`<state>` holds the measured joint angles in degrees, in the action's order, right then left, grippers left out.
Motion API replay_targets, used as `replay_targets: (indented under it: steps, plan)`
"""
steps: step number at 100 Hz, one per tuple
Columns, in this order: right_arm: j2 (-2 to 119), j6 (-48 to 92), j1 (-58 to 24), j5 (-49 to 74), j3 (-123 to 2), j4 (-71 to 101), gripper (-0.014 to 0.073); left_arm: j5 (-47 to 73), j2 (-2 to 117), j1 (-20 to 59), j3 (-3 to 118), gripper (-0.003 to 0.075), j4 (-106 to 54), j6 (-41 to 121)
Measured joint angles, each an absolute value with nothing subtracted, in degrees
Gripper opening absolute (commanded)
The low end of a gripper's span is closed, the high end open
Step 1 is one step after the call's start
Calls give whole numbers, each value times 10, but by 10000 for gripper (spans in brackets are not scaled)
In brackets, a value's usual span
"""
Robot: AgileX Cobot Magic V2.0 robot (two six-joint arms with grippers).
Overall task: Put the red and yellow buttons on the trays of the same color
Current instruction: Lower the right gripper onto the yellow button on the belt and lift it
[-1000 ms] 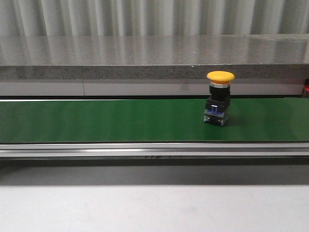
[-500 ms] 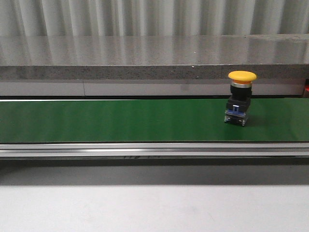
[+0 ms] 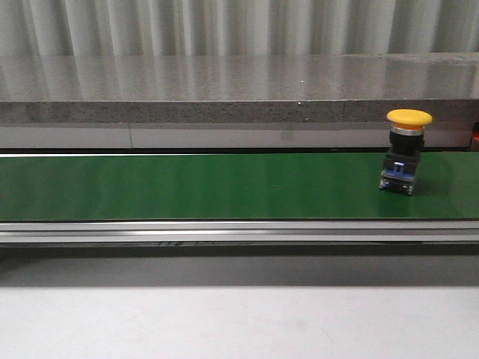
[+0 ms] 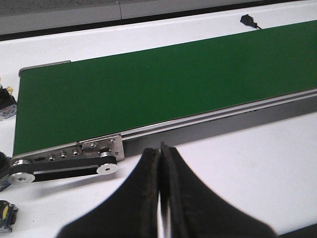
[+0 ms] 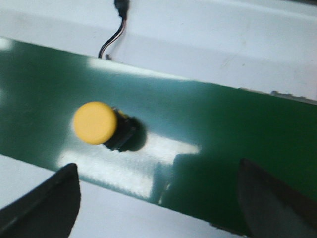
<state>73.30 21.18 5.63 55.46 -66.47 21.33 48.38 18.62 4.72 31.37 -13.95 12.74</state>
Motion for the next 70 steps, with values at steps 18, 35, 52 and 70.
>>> replay_targets:
  steps: [18, 35, 52, 70]
  plan:
    - [741, 205, 18, 571, -664, 214, 634, 484, 186, 47, 314, -20, -140, 127]
    - [781, 204, -3, 568, -664, 215, 634, 484, 186, 47, 314, -20, -140, 127]
    - [842, 208, -3, 535, -664, 215, 634, 484, 186, 47, 314, -20, -140, 127]
    - [896, 214, -3, 484, -664, 214, 583, 484, 186, 47, 314, -20, -140, 127]
